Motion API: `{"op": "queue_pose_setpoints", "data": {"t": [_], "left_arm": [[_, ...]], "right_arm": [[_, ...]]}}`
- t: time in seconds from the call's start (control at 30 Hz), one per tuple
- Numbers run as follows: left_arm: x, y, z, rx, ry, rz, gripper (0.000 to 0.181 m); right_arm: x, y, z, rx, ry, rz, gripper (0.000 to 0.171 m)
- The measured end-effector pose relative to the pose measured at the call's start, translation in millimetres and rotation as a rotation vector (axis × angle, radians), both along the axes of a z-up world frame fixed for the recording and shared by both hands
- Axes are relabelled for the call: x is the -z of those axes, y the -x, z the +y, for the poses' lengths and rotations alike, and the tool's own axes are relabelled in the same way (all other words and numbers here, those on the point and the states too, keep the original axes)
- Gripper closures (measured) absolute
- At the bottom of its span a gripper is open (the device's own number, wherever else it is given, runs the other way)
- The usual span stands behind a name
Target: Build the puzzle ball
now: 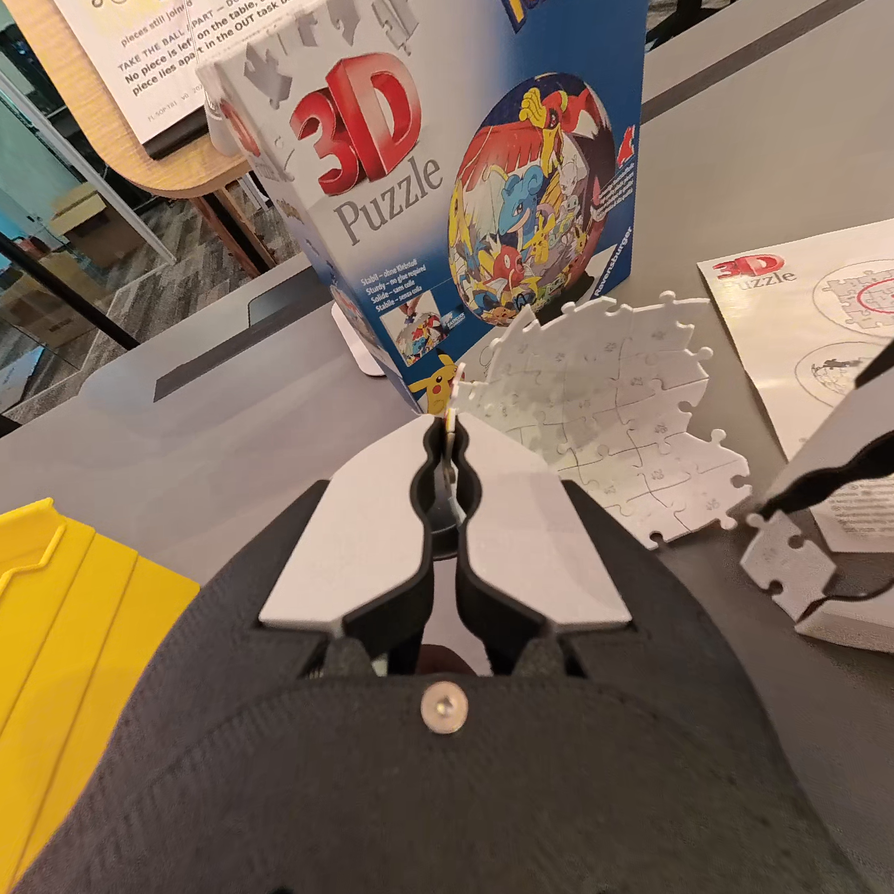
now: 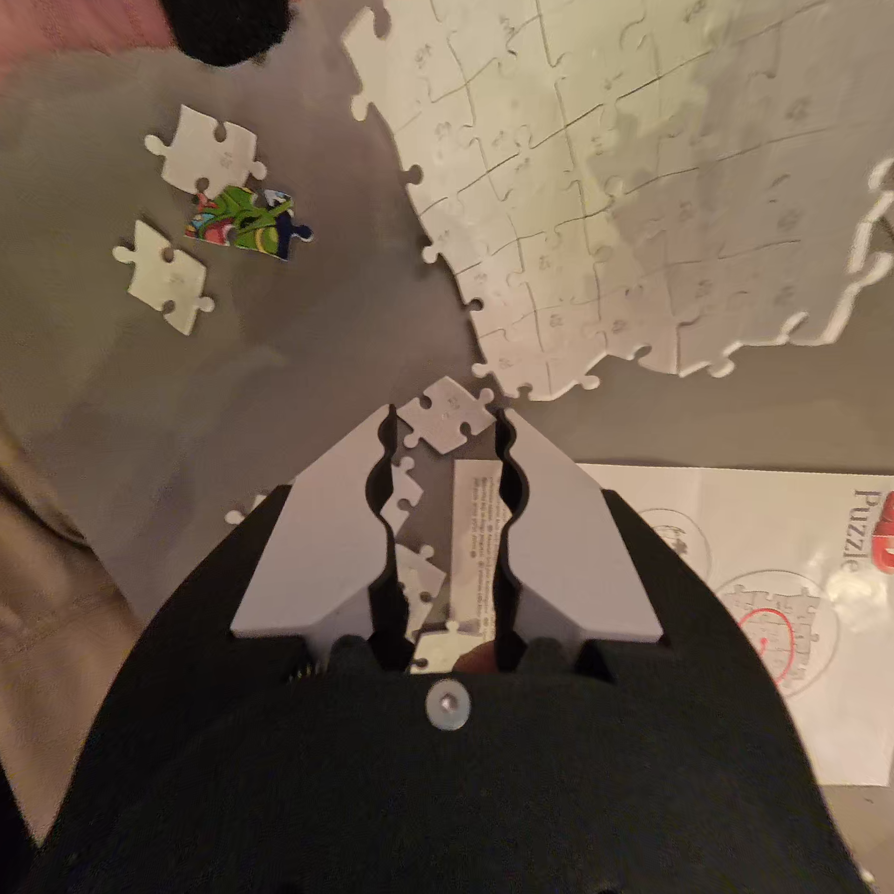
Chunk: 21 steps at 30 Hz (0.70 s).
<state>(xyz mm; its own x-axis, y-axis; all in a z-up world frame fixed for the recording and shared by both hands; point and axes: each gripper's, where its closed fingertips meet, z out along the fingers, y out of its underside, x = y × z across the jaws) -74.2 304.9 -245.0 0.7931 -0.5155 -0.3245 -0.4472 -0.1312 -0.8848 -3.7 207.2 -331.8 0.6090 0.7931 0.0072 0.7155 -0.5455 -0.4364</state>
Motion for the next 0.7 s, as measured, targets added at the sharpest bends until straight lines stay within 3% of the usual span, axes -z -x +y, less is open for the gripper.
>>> {"op": "queue_pose_setpoints", "data": {"t": [0.2, 0.33, 0.7], "left_arm": [[0, 0, 1, 0.002, -0.007, -0.004, 0.179], [-1, -2, 2, 0.016, -0.014, -0.006, 0.179], [-4, -6, 1, 0.044, -0.04, 0.014, 0.179]], "right_arm": [[-1, 1, -1, 0.022, -0.026, 0.018, 0.133], [-13, 3, 2, -0.066, -0.099, -0.005, 0.158], [-27, 7, 5, -0.289, -0.1, -0.105, 0.171]]}}
